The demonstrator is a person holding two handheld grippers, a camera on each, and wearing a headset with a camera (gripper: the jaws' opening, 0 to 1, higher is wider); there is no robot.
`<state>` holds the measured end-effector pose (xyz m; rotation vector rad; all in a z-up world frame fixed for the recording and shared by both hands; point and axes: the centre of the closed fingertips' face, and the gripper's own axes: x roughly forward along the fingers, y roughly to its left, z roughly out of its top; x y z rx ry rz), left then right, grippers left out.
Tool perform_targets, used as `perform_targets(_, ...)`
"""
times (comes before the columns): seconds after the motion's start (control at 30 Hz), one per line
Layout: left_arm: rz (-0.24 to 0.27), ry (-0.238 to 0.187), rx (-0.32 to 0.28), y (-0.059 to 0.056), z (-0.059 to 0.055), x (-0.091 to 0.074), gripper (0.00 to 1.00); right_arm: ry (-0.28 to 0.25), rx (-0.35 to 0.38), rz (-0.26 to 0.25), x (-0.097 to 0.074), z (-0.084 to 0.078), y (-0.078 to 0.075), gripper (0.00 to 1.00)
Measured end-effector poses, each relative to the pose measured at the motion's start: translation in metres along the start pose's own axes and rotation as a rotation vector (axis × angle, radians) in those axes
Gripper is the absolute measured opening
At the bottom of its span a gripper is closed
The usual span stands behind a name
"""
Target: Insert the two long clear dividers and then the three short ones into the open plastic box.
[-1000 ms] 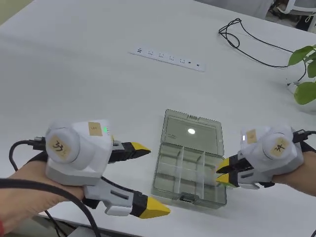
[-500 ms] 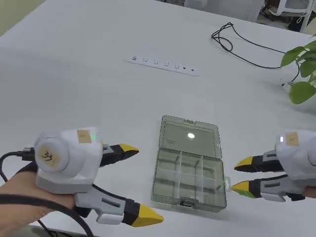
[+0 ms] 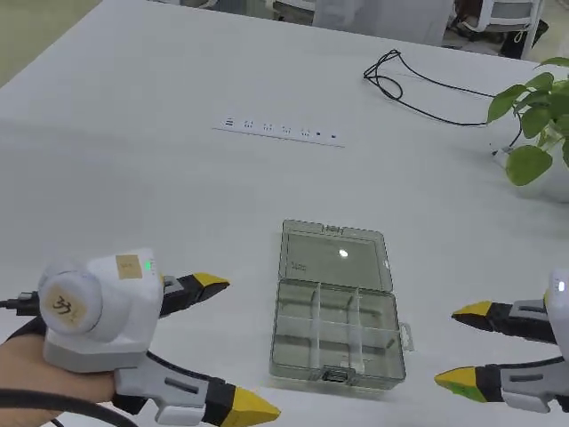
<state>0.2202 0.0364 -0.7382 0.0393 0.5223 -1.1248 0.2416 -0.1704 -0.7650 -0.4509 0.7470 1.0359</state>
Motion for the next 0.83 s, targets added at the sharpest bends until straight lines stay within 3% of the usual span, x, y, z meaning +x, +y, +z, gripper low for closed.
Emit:
perform_targets(0.43, 0.003, 0.013, -0.004, 0.0, -0.008, 0.002, 1.0, -0.033, 0.081, -0.063, -0.008, -0.028, -0.003, 0.75)
perform_targets(0.83, 0.006, 0.024, -0.007, 0.0, -0.014, 0.0, 1.0, -0.052, 0.101, -0.061, -0.005, -0.029, 0.0, 0.8)
